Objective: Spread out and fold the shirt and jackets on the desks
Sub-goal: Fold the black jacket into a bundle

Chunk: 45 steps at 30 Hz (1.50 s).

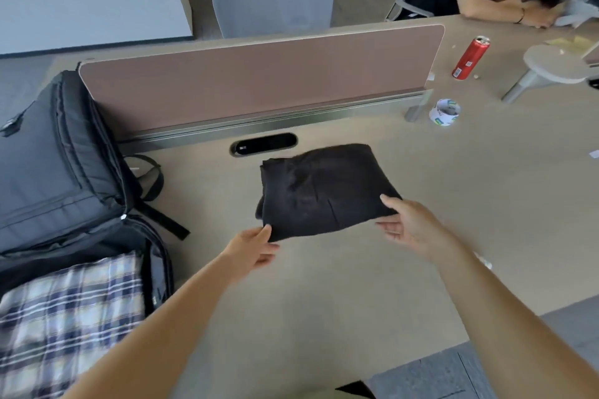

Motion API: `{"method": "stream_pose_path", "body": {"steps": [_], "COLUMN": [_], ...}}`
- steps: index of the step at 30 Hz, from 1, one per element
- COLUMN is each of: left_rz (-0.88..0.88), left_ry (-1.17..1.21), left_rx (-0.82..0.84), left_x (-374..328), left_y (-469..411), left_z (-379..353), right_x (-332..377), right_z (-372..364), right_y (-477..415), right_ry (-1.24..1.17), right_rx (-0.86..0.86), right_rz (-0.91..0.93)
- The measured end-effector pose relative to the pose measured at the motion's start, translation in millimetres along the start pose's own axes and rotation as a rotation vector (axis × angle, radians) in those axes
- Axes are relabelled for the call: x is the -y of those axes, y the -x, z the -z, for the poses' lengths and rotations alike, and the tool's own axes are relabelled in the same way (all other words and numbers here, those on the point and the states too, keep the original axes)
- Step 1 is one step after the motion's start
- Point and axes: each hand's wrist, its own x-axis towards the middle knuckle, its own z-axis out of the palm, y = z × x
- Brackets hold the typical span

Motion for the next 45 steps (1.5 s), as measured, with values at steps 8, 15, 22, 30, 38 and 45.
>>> {"method": "stream_pose_path", "body": {"steps": [8,15,22,30,38,45], "left_rz": [0.272,-0.103,-0.175,-0.526,-0.437,-0.465], "left_ry": [-0.219,-0.417,-0.418,-0.743,-0.960,-1.592], "left_rx": [0.038,-0.243,-0.274,-0.526,-0.459,-0.107], "left_x": [92,36,-26,-61,-82,-110], "left_y": [4,-25,-59,-74,-130,-146], "left_z": [2,-1,-24,-24,-26,-39], "right_x": [-115,-71,-12,-9,-52,-26], "right_z": [2,1,-26,-58,-53,-38], "right_y": [-10,-18,-61,-131,-149,-144], "right_ry": [0.041,0.522,0.729,1.077,0.889,1.150], "right_rx": [-0.117,-0.330,-0.187,-0.081,-0.089,-0.153], "right_rz": [-0.251,0.086,0.421,0.469,0.510,0.531]}}
